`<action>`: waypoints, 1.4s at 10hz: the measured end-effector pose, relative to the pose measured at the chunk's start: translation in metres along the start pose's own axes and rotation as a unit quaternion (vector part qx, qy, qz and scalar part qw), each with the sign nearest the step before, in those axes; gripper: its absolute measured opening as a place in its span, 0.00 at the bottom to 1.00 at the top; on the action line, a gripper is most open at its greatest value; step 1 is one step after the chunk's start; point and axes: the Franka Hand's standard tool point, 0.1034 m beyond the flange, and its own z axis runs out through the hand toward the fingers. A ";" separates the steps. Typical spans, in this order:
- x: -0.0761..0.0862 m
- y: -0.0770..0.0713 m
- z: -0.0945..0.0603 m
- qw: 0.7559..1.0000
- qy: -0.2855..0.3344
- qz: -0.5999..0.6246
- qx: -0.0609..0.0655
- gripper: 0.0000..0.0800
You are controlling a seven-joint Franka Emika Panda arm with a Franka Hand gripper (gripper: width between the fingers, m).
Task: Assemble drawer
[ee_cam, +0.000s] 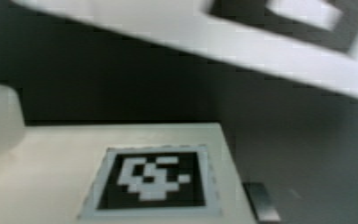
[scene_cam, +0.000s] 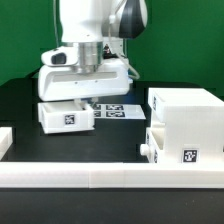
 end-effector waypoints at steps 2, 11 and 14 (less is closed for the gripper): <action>0.023 -0.007 -0.009 1.000 0.006 -0.019 -0.001 0.05; 0.057 -0.006 -0.020 0.986 0.009 -0.167 0.003 0.05; 0.082 0.001 -0.027 0.945 0.004 -0.328 0.000 0.05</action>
Offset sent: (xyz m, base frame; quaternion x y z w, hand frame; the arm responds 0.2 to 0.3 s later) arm 0.0335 0.0210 0.0192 0.0157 0.0187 -0.0089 0.9997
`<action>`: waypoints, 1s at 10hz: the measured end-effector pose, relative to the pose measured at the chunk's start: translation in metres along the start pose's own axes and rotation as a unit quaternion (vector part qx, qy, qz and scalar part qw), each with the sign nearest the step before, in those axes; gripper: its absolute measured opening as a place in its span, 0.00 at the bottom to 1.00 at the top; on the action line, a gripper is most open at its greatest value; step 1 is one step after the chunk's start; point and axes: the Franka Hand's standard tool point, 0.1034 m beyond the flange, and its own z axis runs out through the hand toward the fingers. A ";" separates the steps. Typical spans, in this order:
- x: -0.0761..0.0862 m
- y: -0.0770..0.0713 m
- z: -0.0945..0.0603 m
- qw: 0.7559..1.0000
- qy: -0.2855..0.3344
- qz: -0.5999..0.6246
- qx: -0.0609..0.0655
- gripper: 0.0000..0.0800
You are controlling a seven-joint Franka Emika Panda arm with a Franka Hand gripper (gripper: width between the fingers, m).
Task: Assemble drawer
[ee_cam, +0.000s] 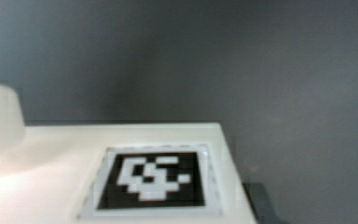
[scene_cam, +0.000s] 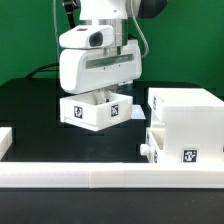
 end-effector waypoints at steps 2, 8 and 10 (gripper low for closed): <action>0.002 0.004 0.001 0.996 -0.006 -0.089 -0.003 0.05; 0.003 0.014 0.002 0.962 -0.025 -0.273 0.001 0.05; 0.011 0.020 0.003 0.959 -0.026 -0.282 0.000 0.05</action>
Offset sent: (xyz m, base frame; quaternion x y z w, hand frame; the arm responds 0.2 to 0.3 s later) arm 0.0000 0.0000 0.0000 0.0000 0.0000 -0.1296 0.9916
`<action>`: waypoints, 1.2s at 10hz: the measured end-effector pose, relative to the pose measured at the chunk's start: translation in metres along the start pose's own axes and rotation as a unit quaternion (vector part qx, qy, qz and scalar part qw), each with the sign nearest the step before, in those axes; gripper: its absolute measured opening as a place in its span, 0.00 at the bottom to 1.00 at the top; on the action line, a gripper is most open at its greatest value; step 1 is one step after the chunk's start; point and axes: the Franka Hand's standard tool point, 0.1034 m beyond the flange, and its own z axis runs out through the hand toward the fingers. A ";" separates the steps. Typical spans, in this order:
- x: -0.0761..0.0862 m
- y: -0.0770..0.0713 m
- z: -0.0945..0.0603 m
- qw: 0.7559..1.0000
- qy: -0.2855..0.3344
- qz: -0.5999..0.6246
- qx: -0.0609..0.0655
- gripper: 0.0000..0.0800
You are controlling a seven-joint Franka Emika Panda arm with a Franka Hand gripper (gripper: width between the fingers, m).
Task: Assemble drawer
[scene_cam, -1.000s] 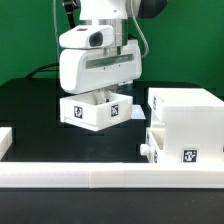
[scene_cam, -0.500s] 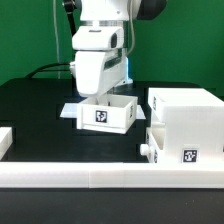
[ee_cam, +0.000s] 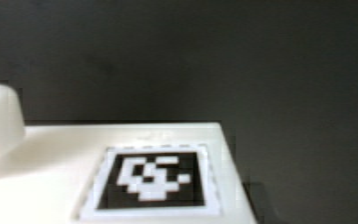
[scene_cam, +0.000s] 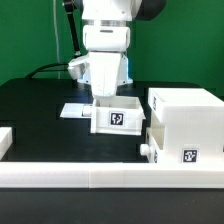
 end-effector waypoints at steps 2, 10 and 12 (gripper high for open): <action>0.003 0.007 -0.001 1.000 0.000 0.007 0.000 0.05; 0.013 0.038 0.003 1.000 -0.001 -0.002 0.007 0.05; 0.014 0.042 0.002 1.000 0.000 -0.001 0.003 0.05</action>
Offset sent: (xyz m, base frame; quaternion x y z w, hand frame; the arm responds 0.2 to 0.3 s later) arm 0.0000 0.0000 0.0000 0.0000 0.0000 0.0000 1.0000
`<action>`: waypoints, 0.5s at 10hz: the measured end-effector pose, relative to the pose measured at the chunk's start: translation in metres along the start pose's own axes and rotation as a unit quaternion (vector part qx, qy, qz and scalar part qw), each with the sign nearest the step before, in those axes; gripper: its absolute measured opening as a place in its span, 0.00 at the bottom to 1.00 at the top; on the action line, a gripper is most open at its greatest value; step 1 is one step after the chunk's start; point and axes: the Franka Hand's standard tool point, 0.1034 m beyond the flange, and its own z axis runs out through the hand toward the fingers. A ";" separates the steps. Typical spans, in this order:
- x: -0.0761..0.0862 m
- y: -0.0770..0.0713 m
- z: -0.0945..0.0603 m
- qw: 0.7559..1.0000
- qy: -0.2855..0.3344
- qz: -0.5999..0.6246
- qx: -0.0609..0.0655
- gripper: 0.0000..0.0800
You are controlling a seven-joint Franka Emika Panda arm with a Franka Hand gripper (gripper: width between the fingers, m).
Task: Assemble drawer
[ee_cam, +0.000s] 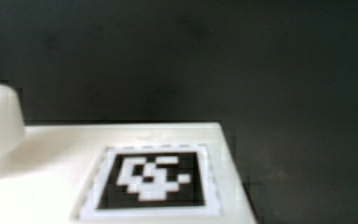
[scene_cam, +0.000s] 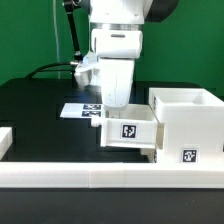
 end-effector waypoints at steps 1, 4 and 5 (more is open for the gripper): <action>0.001 0.000 0.001 1.000 0.002 0.000 -0.009 0.05; 0.000 0.001 0.000 1.000 0.002 0.001 -0.010 0.05; 0.001 0.002 0.000 1.000 0.002 0.001 -0.006 0.05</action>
Offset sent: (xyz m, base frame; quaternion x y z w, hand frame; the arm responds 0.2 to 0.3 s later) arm 0.0042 0.0005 0.0048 0.0004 -0.0075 -0.0167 0.9998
